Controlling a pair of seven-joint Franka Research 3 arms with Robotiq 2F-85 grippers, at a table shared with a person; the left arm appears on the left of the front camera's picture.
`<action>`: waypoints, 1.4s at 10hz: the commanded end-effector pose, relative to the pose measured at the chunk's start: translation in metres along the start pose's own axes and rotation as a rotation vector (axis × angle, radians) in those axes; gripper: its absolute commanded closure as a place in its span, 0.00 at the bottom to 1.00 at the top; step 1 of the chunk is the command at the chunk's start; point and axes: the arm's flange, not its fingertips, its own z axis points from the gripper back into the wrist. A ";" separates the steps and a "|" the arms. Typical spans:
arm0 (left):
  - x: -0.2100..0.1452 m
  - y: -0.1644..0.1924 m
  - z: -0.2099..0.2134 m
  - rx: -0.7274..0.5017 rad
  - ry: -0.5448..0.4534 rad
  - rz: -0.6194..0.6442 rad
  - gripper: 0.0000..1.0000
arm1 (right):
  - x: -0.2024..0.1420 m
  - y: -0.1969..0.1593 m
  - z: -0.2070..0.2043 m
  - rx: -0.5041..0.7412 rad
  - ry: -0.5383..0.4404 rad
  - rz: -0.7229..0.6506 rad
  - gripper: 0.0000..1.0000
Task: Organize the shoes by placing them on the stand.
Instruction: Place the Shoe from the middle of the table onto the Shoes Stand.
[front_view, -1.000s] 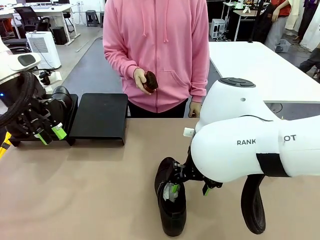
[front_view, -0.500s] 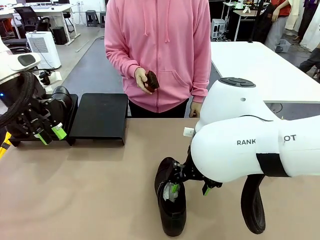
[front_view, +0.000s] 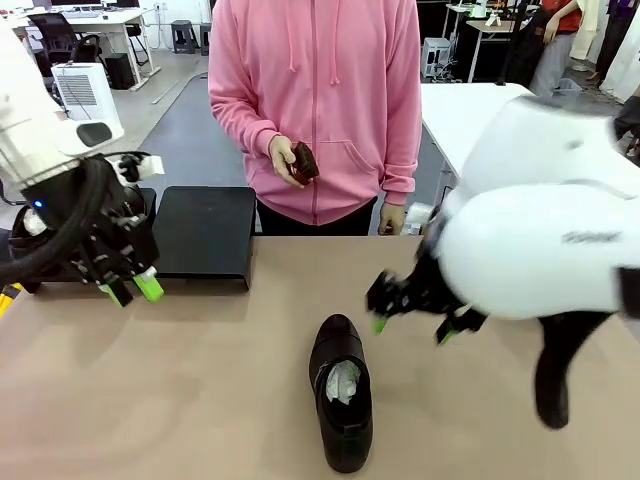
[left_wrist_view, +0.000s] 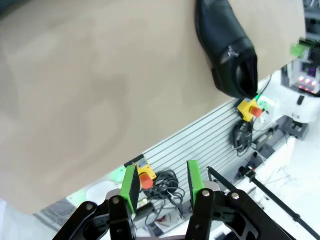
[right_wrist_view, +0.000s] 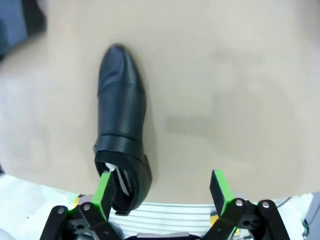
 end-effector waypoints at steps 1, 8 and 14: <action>-0.023 -0.029 -0.016 -0.024 -0.042 0.018 0.48 | 0.018 -0.050 0.033 0.021 -0.085 -0.084 0.00; 0.009 -0.177 -0.129 0.032 -0.078 0.082 0.48 | 0.046 -0.104 0.054 0.035 -0.122 -0.254 0.00; 0.033 -0.249 -0.203 0.232 -0.272 0.143 0.48 | 0.046 -0.104 0.054 0.035 -0.122 -0.254 0.00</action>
